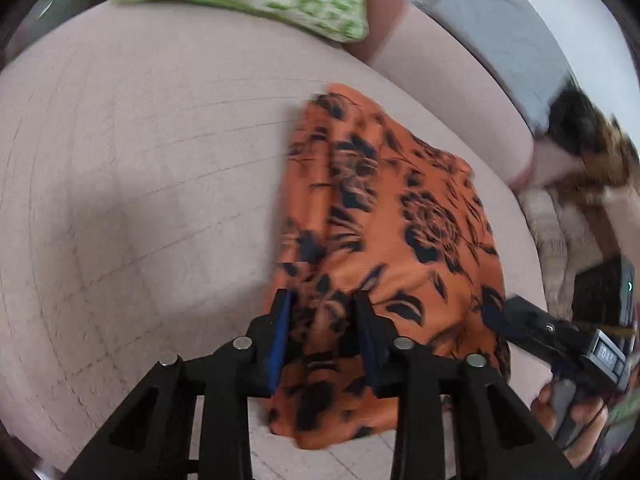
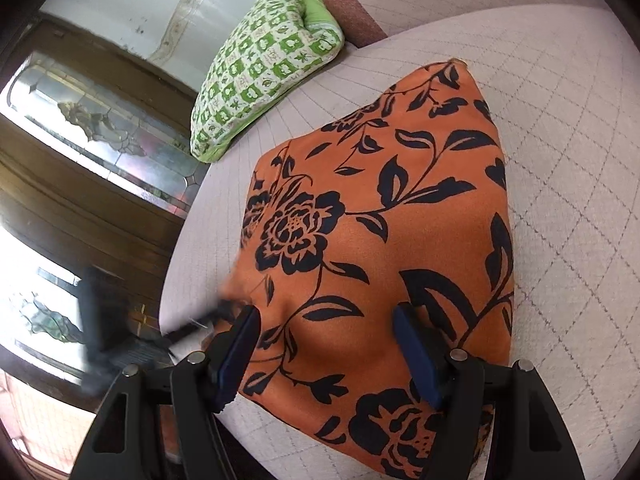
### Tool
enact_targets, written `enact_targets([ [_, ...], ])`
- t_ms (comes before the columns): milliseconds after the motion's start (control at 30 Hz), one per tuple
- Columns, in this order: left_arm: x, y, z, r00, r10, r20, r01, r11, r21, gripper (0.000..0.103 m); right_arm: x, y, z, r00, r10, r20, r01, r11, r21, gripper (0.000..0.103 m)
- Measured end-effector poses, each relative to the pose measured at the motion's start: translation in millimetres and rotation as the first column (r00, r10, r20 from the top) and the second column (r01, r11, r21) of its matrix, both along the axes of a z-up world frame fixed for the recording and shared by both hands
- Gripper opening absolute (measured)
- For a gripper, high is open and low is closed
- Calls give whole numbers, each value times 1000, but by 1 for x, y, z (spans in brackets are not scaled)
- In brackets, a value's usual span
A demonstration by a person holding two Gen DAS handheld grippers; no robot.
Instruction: Fold small clothes
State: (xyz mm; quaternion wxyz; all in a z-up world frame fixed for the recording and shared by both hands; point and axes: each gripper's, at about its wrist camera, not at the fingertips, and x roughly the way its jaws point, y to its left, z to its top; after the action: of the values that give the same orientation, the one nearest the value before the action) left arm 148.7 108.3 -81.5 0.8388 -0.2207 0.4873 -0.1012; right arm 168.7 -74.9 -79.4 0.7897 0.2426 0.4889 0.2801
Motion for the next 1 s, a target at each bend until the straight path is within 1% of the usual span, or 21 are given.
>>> enact_targets([
  [33,-1,4,5,1000,16,-3,-16,1000,-26,35,2,-1,0,1000,-5,-15,5,1000,8,72],
  [67,-5,5,15,999,29,22,-28,999,-35,34,3,-2,1,1000,-9,-27,9,1000,11,72],
  [100,-11,5,25,998,31,57,-30,999,-26,35,3,-3,3,999,-10,-42,11,1000,14,72],
  [133,-19,1,38,995,12,104,-11,1000,-2,36,3,-5,5,999,-18,-51,19,1000,18,72],
  [167,-26,-2,45,991,-4,131,3,1000,10,37,1,-9,11,998,-33,-56,35,999,25,72],
  [200,-35,-7,53,986,-22,164,17,999,28,40,-2,-12,15,998,-41,-49,43,998,34,72],
  [267,-49,-17,59,981,-44,191,30,997,76,41,-12,-20,29,998,-65,-7,65,995,72,72],
  [300,-52,-21,58,980,-55,191,37,994,100,41,-15,-21,32,998,-66,1,66,995,77,73],
  [333,-55,-29,55,980,-68,187,43,989,139,41,-18,-22,33,998,-65,2,65,995,79,74],
  [400,-56,-34,49,982,-77,175,46,983,178,41,-21,-21,25,998,-58,-23,59,996,73,78],
  [467,-52,-40,39,989,-71,127,40,972,233,42,-17,-19,2,993,-46,-107,53,996,68,79],
  [500,-50,-42,32,993,-64,104,36,965,258,42,-16,-18,-7,990,-46,-134,56,996,69,79],
  [533,-52,-42,32,993,-61,102,31,963,268,42,-16,-19,-6,990,-51,-132,61,995,73,79],
  [600,-54,-42,35,991,-60,120,26,963,270,43,-17,-19,5,990,-59,-127,67,996,61,79],
  [700,-54,-44,39,988,-68,136,27,958,284,47,-16,-12,29,998,-35,-50,36,999,10,79],
  [800,-53,-46,39,988,-67,142,21,954,299,47,-12,-10,42,999,-47,-10,47,999,-2,79],
  [867,-53,-45,36,988,-63,141,18,955,295,49,-3,-8,40,998,-62,-12,62,998,-11,80],
  [967,-52,-44,33,989,-62,135,20,956,292,50,7,-8,20,994,-85,-70,82,996,-46,80],
  [1000,-52,-44,32,989,-65,135,22,955,295,50,9,-8,12,992,-85,-88,82,996,-43,80],
])
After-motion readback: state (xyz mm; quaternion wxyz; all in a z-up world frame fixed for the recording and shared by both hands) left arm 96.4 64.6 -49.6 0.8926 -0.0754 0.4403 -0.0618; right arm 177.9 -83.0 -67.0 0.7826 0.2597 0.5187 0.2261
